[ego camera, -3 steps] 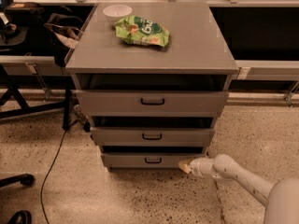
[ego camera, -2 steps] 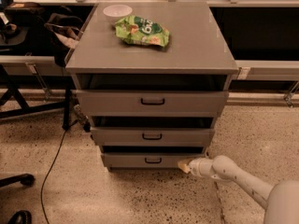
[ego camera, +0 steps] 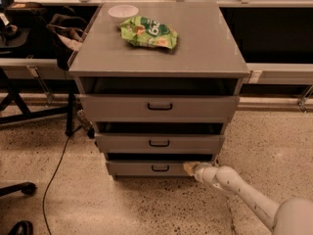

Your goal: Open bottom drawer

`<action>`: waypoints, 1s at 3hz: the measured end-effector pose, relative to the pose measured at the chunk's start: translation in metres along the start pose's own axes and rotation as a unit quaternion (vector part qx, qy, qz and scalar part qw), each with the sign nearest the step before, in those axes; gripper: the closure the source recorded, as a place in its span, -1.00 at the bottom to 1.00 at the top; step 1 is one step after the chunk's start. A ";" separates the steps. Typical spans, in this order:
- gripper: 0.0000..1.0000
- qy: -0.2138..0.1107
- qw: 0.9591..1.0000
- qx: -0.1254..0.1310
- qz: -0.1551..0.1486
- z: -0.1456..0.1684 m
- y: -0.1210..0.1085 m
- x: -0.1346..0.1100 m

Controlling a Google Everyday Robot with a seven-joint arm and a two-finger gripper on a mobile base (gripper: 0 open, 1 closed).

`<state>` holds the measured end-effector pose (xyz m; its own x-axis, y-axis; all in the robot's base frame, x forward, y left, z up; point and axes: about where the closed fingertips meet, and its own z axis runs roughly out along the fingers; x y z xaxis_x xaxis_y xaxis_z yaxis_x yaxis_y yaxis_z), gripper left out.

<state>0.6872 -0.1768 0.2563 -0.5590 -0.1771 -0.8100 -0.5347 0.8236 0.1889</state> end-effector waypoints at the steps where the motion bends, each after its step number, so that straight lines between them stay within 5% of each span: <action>1: 1.00 -0.027 0.999 0.017 0.002 0.012 -0.011 -0.012; 3: 1.00 -0.047 0.998 0.030 0.013 0.020 -0.024 -0.021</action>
Offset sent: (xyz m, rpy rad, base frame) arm 0.0544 -0.0163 0.0027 0.0588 -0.1000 -0.1346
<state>0.7237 -0.1820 0.2578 -0.5097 -0.1062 -0.8538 -0.4802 0.8585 0.1799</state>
